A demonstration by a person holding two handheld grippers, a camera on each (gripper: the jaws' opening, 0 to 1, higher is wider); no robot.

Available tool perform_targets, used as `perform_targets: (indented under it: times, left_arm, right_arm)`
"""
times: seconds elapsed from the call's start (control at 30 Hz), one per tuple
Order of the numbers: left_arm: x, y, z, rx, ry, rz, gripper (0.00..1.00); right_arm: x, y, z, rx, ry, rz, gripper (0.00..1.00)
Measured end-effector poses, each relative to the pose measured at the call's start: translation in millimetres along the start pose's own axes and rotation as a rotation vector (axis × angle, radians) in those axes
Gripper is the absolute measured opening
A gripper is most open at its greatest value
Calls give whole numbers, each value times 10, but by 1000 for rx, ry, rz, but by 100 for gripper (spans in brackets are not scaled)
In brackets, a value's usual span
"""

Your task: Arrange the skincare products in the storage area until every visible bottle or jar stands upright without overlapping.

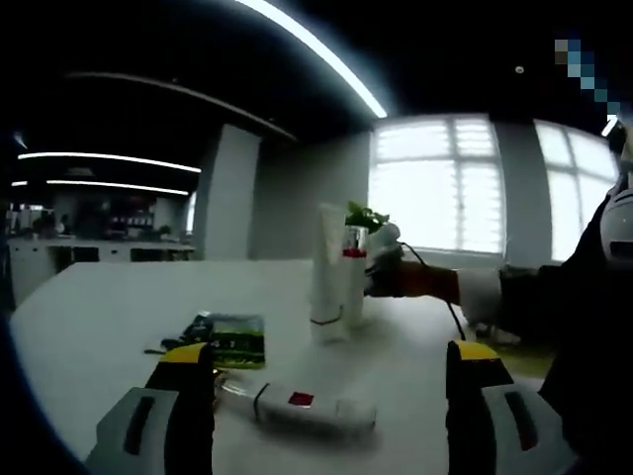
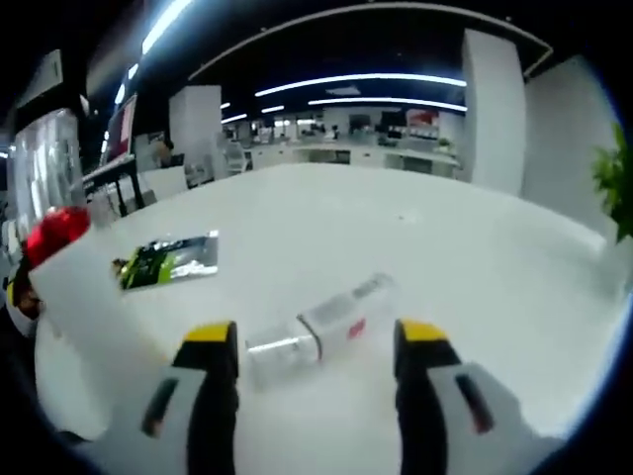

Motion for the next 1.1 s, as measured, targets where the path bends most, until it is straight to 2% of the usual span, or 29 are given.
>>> perform_targets:
  times: [0.3, 0.43, 0.67, 0.9, 1.1]
  left_arm:
    - [-3, -10, 20, -3, -2, 2, 99]
    - [-1, -10, 8, -5, 0, 5, 99]
    - [11, -36, -17, -6, 8, 1, 98]
    - [10, -71, 8, 4, 9, -3, 98]
    - [19, -104, -3, 4, 13, -4, 98]
  right_arm:
    - [44, 31, -75, -21, -3, -18, 63]
    - [62, -72, -60, -36, -12, -33, 62]
    - [16, -116, -80, -52, -50, -49, 54]
    - [15, -205, -180, -52, -60, -58, 44]
    - [14, -212, -134, -81, -76, -62, 39]
Point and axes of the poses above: the point that each gripper's makers call its tool centre point, and the gripper's own axes: x roughly forward along the fingers, y roughly to its left, z roughly out of its top, the point moved 3 cm from there along -x, roughly backward along the fingers, and after that the axes turned 7 degrees about -y, right-handed, at the moved point
